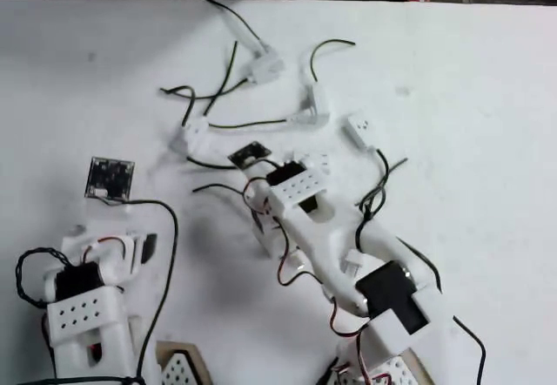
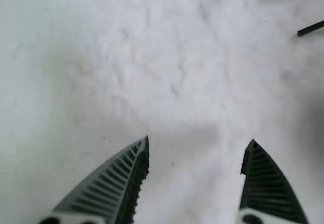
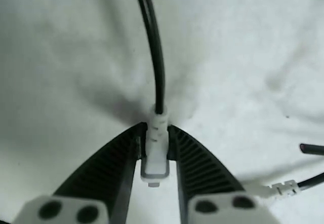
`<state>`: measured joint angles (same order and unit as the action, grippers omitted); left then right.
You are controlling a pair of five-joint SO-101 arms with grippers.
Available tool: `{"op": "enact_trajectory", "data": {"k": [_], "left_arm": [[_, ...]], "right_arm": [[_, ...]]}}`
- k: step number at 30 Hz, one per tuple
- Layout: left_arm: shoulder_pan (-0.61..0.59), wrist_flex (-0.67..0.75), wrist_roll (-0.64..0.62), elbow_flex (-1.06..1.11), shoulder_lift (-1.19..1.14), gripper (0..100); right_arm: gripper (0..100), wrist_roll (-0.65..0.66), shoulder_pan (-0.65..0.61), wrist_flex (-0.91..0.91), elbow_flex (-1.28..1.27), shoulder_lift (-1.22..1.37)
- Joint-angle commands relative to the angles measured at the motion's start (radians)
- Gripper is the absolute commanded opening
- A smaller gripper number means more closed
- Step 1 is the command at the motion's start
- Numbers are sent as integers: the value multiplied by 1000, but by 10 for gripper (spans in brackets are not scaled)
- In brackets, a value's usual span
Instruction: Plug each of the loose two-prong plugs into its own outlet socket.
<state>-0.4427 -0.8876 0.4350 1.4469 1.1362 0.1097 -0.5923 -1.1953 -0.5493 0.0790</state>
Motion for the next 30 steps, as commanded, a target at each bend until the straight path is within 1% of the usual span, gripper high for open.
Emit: {"op": "enact_trajectory", "data": {"k": [1,6,12,19,25,30], "left_arm": [[-8,17,8,-5,18,294],[-8,17,8,-5,18,294],[-8,17,8,-3,18,294],[-8,17,2,-5,18,294],[-4,32,-8,-37,19,294],[2,48,-183,-146,19,294]], "right_arm": [[17,-5,-21,-30,8,-65],[17,-3,-25,-36,8,-157],[17,34,-28,-64,5,-298],[17,29,-25,-101,-14,-596],[17,29,-28,-27,-160,-880],[17,29,-25,88,-316,-1130]]}}
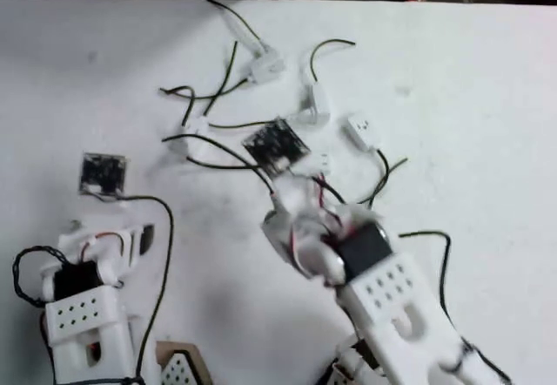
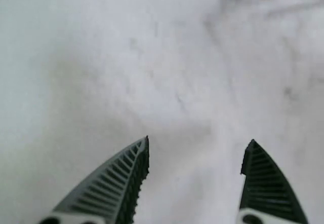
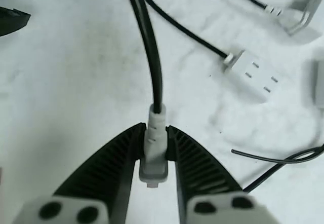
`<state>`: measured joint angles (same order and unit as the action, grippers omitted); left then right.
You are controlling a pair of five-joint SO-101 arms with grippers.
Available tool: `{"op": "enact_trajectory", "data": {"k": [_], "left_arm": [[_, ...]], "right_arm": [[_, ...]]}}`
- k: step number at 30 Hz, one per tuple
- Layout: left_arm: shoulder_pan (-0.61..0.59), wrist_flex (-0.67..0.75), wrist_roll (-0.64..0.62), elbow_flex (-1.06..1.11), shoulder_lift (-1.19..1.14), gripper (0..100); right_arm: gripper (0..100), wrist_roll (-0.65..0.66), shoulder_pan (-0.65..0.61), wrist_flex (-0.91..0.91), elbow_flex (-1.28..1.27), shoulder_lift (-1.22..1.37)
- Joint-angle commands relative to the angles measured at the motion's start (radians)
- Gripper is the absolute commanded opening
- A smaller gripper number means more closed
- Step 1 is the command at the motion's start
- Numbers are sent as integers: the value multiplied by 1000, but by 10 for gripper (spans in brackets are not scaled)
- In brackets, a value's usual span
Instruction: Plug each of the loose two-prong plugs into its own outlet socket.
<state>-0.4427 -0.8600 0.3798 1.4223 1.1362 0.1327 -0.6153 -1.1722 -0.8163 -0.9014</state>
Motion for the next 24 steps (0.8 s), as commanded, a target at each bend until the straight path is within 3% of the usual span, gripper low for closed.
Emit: {"op": "enact_trajectory", "data": {"k": [1,9,14,17,24], "left_arm": [[15,17,-160,-149,19,294],[213,17,-399,-281,19,294],[377,17,-470,-325,19,294],[487,17,-519,-347,19,294],[711,17,-522,-359,19,294]], "right_arm": [[17,6,-2,88,-81,-200],[17,6,-2,214,-302,-530],[17,2,-5,214,-351,-585],[17,-103,-5,214,-367,-593],[17,-176,-1,214,-373,-593]]}}
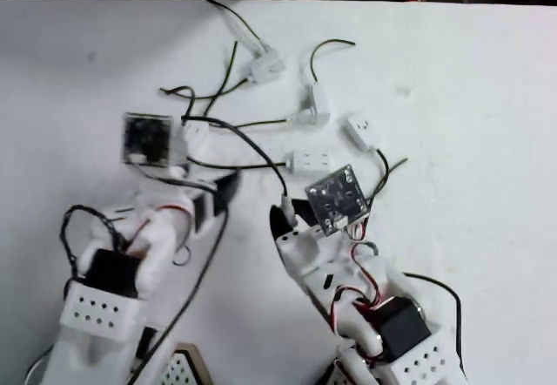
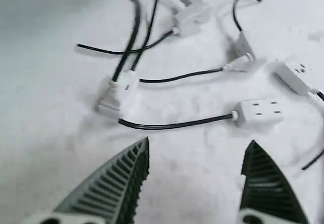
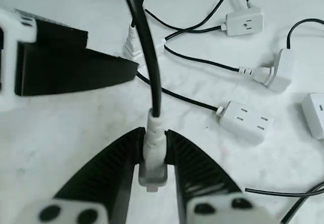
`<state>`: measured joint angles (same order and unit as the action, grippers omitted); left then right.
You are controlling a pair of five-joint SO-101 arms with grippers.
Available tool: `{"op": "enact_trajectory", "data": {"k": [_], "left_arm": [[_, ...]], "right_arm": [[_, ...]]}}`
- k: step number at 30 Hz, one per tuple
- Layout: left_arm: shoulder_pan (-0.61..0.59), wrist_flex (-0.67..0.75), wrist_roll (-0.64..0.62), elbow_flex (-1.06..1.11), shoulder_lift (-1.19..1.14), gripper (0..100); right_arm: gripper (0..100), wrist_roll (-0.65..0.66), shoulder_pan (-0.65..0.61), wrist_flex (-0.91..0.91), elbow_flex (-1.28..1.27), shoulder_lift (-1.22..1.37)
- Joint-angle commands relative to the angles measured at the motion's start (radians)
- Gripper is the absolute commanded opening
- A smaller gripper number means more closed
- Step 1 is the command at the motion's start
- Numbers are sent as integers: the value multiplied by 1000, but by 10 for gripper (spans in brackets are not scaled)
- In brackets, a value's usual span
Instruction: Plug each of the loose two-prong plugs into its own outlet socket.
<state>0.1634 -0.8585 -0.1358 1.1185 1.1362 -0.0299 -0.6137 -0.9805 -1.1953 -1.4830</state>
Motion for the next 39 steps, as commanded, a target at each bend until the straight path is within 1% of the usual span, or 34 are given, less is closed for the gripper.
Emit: {"op": "enact_trajectory", "data": {"k": [1,10,14,18,23,26,29,32,35,38,39], "left_arm": [[125,15,-6,-55,19,294],[268,17,-2,-55,21,294],[318,15,69,-55,21,294],[355,12,87,-55,27,294],[400,-77,91,-49,180,294],[423,-124,127,-46,295,294],[397,-127,130,-40,348,294],[321,-109,130,-26,325,294],[252,-64,135,-23,259,295],[191,2,146,-34,154,294],[170,14,170,-51,107,294]], "right_arm": [[17,-14,-2,22,6,-12],[16,-8,-2,22,-48,-4],[16,-6,-2,22,-55,-4],[16,-6,-2,16,-61,-2],[16,-6,-2,21,-100,-2],[16,-6,-1,21,-100,-8],[16,-5,36,21,-97,-10],[16,21,137,18,-75,-7],[16,44,266,16,-32,-2],[16,49,355,16,-6,-2],[16,51,378,18,-5,-2]]}}
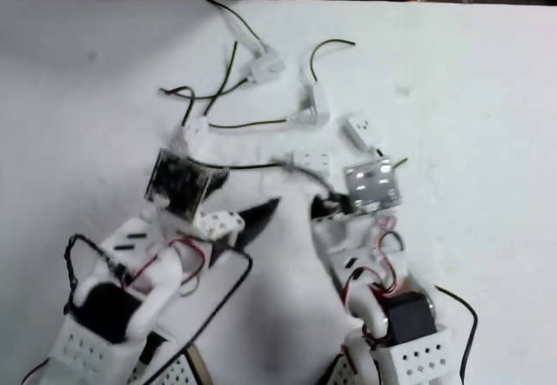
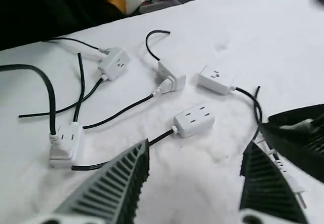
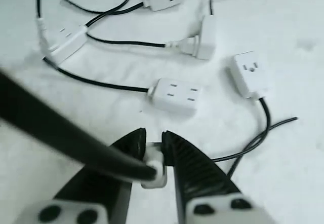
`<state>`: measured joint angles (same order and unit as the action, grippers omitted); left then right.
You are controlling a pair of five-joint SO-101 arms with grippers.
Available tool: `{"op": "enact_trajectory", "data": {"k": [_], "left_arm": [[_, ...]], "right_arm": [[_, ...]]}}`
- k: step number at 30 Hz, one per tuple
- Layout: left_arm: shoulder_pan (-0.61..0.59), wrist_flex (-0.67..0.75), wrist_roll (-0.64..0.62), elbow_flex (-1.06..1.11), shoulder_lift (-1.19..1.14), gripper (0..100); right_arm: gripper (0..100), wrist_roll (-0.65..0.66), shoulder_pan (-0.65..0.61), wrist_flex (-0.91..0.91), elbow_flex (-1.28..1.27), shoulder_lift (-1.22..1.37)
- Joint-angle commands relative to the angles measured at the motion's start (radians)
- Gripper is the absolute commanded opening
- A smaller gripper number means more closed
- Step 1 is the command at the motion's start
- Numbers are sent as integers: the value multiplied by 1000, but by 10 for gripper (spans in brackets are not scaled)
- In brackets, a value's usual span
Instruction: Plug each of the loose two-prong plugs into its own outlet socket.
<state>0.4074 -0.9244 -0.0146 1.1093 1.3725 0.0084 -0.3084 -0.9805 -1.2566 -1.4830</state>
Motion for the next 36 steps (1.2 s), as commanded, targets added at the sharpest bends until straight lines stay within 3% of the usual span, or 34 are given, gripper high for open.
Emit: {"op": "enact_trajectory", "data": {"k": [1,5,11,20,33,36], "left_arm": [[-94,83,81,-66,-186,294],[-165,32,180,-244,-486,295],[-166,-114,356,-618,-1001,295],[-156,-117,632,-899,-1419,294],[-154,-130,652,-1241,-1876,293],[-154,-196,652,-1326,-1951,265]], "right_arm": [[16,14,94,21,57,-2],[16,52,186,22,57,-2],[16,61,231,22,52,-2],[16,63,271,19,51,-2],[16,63,268,22,32,-2],[16,63,268,22,31,-2]]}}
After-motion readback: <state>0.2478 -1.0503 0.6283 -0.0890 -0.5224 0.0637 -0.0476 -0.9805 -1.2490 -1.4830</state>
